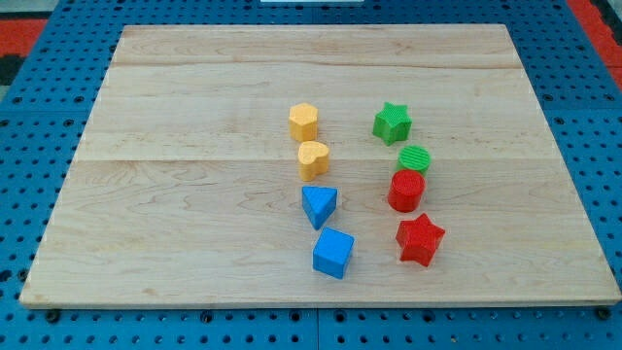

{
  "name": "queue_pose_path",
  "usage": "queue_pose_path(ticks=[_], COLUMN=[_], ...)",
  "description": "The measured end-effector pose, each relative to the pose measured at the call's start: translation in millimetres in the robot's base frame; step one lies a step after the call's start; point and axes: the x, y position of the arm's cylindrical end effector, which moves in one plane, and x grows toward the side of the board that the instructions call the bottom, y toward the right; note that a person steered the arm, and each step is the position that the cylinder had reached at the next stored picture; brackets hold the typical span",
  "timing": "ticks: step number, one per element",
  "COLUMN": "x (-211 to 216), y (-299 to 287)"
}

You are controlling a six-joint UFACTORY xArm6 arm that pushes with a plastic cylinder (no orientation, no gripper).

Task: Push both the red blocks diagonal to each other

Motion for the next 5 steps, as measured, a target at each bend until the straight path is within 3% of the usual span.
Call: queue_pose_path(ticks=[1, 4, 5], x=[1, -12, -40], y=[-33, -241, -261])
